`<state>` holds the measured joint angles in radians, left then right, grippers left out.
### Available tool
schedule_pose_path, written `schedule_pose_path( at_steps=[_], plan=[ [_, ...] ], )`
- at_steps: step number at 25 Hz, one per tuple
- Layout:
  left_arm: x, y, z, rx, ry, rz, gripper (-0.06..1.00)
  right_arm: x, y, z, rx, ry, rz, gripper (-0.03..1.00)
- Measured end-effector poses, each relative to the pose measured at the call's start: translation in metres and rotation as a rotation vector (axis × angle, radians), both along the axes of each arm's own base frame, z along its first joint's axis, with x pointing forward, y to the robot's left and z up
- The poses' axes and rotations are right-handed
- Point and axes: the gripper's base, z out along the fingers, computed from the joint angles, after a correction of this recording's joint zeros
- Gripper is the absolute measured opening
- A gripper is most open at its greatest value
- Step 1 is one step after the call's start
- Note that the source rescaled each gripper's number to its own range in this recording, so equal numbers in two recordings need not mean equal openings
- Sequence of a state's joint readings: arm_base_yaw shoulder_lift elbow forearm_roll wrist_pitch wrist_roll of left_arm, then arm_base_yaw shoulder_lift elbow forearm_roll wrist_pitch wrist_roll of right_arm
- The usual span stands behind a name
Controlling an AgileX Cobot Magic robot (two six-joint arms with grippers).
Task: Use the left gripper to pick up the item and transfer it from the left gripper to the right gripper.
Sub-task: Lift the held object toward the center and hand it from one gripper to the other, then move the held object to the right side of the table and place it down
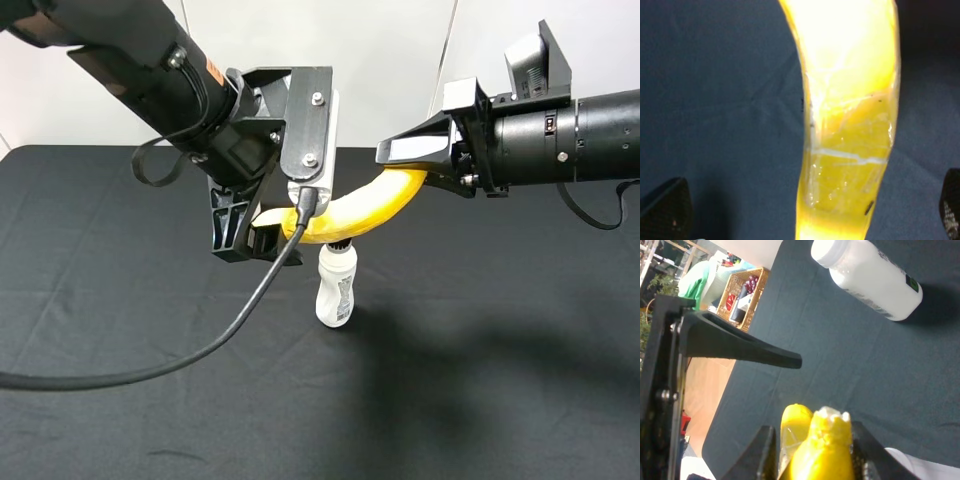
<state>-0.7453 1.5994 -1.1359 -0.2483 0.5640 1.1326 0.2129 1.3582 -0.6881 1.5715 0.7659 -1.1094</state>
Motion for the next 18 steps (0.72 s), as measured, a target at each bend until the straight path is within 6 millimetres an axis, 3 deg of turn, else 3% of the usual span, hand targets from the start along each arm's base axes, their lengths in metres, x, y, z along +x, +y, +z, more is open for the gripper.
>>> schedule_pose_path(
  at_steps=[3,7,13,18],
  plan=[
    [-0.003,0.002,0.006,-0.009,0.004,0.015,0.99,0.000,0.000,0.000,0.001,0.000,0.000,0.01],
    [-0.012,0.013,0.029,-0.035,-0.025,0.060,1.00,0.000,0.000,0.000,0.005,0.003,-0.004,0.01],
    [-0.033,0.045,0.061,0.018,-0.012,0.200,1.00,0.000,0.000,0.000,0.008,0.004,-0.006,0.01],
    [-0.053,0.074,0.075,0.110,0.079,0.392,1.00,0.000,0.000,0.000,0.009,0.005,-0.007,0.01]
  ],
)
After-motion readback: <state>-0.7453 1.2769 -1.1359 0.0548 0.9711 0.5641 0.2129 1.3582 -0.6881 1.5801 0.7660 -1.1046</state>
